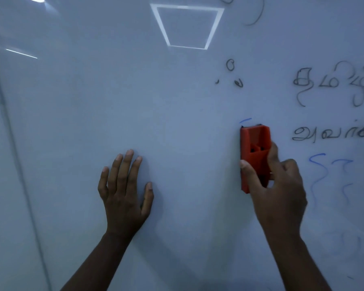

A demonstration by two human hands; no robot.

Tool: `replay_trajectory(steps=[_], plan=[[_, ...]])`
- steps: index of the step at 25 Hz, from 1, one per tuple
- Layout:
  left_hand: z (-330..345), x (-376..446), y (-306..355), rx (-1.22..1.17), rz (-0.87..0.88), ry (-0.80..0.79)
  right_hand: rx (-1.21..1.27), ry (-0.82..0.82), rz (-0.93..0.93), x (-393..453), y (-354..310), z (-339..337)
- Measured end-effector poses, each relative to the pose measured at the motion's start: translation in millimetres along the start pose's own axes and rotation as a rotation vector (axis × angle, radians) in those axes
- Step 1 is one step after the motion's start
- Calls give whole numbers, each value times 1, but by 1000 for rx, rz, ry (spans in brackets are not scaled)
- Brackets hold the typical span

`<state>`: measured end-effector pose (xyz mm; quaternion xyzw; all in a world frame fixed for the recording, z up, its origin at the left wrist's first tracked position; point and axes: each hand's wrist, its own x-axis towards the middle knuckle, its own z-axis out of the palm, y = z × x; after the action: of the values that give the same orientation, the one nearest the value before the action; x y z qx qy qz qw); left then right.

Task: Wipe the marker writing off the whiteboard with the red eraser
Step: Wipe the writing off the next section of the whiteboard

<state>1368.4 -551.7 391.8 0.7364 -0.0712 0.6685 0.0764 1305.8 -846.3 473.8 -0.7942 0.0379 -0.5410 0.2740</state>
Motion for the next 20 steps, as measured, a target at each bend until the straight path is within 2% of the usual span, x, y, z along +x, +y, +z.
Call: replay_trajectory(steps=[3,7,13,17,20], plan=[[-11,35,20,-24,-121,22,21,27,37,16,12,-10],[-13,119,9,2,-7,41,73,86,47,47,-1,-9],[-2,149,-2,123,25,28,-73,83,-234,19,-76,36],[-3,150,-3,115,31,6,-31,78,-368,22,-121,48],[-3,148,-7,105,54,10,7,78,-420,33,-129,46]])
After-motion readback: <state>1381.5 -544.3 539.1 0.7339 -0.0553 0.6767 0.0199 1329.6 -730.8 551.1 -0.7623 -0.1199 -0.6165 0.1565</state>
